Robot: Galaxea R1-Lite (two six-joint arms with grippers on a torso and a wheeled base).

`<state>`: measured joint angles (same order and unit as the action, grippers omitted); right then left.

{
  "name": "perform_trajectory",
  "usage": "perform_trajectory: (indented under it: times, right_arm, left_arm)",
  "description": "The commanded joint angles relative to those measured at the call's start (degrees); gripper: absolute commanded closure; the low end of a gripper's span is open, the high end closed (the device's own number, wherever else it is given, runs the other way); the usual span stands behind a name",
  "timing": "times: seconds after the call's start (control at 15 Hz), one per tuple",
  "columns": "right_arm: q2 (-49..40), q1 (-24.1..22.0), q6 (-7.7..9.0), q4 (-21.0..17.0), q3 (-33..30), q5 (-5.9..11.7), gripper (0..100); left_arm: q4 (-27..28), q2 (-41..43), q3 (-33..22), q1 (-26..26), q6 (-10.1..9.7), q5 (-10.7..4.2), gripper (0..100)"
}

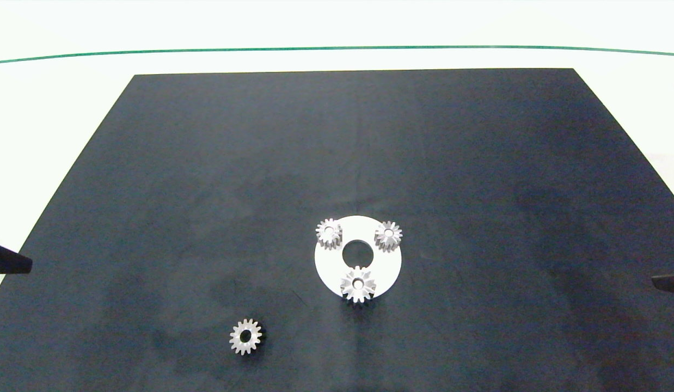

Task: Remove an incorrectly installed larger gear and replace it with the correct smaller gear

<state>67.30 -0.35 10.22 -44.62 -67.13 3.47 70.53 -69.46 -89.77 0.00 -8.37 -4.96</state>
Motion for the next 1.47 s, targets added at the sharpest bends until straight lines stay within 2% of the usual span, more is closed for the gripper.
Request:
perform_trajectory:
  times: [0.07,0.33,0.53,0.93,1.07,1.2,1.27,1.33,1.47]
  right_arm:
    - [-0.16,0.0,0.07,-0.21,0.25,0.04,0]
    - [0.02,0.18,-0.02,-0.38,0.16,-0.05,0]
    - [0.11,0.35,-1.51,-0.29,-0.1,0.04,0]
    - [0.72,2.02,-1.6,-0.38,-0.19,-0.05,0]
    - [3.62,4.48,-2.31,-0.47,-3.18,0.13,0]
    - [7.58,7.47,-3.36,-0.65,-8.1,1.18,0]
    - [8.98,8.97,-3.36,-1.26,-10.39,1.97,0]
    - [10.22,11.52,-3.27,-2.23,-12.85,3.21,0]
    - [13.38,17.4,-3.36,-3.28,-17.24,3.82,0]
  left_arm:
    - [0.39,0.47,0.04,-0.44,-0.15,-0.05,0]
    - [0.48,1.17,0.04,-1.58,-0.24,-0.05,0]
    - [0.48,2.05,-0.14,-1.58,-0.5,-0.05,0]
    - [0.48,3.02,-0.58,-1.67,-0.59,-0.05,0]
    - [0.48,3.81,-0.58,-1.76,-0.59,-0.05,0]
    - [0.48,4.86,-0.67,-1.76,-0.5,-0.05,0]
    - [0.48,5.39,-0.67,-1.85,-0.5,-0.05,0]
    - [0.48,5.92,-0.76,-1.85,-0.5,-0.05,0]
    - [0.66,7.06,-0.67,-1.85,-0.77,-0.05,0]
